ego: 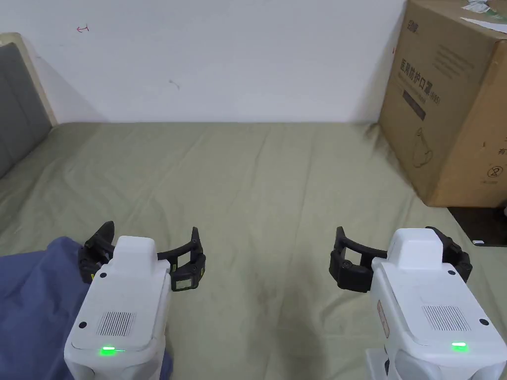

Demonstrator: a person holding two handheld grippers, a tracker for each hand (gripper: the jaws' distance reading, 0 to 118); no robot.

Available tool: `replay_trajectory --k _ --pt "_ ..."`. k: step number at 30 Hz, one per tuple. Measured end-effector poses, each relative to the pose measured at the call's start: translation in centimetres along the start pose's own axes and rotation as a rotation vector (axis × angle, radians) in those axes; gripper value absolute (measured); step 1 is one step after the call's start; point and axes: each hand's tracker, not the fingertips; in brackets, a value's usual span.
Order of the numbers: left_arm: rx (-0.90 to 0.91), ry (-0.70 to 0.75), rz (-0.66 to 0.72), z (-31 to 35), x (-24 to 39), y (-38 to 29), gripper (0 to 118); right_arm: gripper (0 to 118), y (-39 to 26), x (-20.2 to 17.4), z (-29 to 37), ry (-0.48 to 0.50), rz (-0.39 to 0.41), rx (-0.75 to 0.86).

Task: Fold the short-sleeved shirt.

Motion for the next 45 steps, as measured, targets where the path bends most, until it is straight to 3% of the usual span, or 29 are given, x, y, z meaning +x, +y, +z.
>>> replay_trajectory --k 25,27,29,30,31,32,33,34,41,45 --pt "0.02 -0.015 -0.007 0.2 -0.5 0.5 118 116 0.5 -0.1 0.0 0.001 0.01 0.0" --pt "0.018 -0.019 0.001 0.2 -0.6 0.6 118 114 0.5 -0.1 0.0 -0.001 0.015 -0.001" --pt "0.012 -0.024 0.022 0.1 -0.7 0.8 116 101 0.6 -0.3 0.1 -0.011 0.022 -0.005" --pt "0.007 -0.025 0.037 0.0 -0.7 1.0 108 85 0.7 -0.4 0.1 -0.02 0.025 -0.007" --pt "0.007 -0.023 0.051 0.1 -0.8 1.1 83 48 0.7 -0.4 0.2 -0.023 0.027 -0.005" --pt "0.003 -0.024 0.066 0.1 -0.8 1.2 47 13 0.7 -0.4 0.2 -0.028 0.029 -0.003" --pt "-0.011 -0.031 0.097 0.0 -0.8 1.4 11 0 0.7 -0.5 0.2 -0.039 0.032 -0.001" --pt "-0.023 -0.036 0.114 -0.2 -0.9 1.5 1 0 0.7 -0.5 0.1 -0.045 0.034 -0.004" --pt "-0.017 -0.031 0.108 0.1 -1.8 1.8 0 0 0.7 -1.1 -0.5 0.004 0.04 -0.017" --pt "-0.022 0.026 0.094 1.4 -4.3 1.6 0 0 1.1 -3.5 -1.6 0.091 0.023 -0.01"
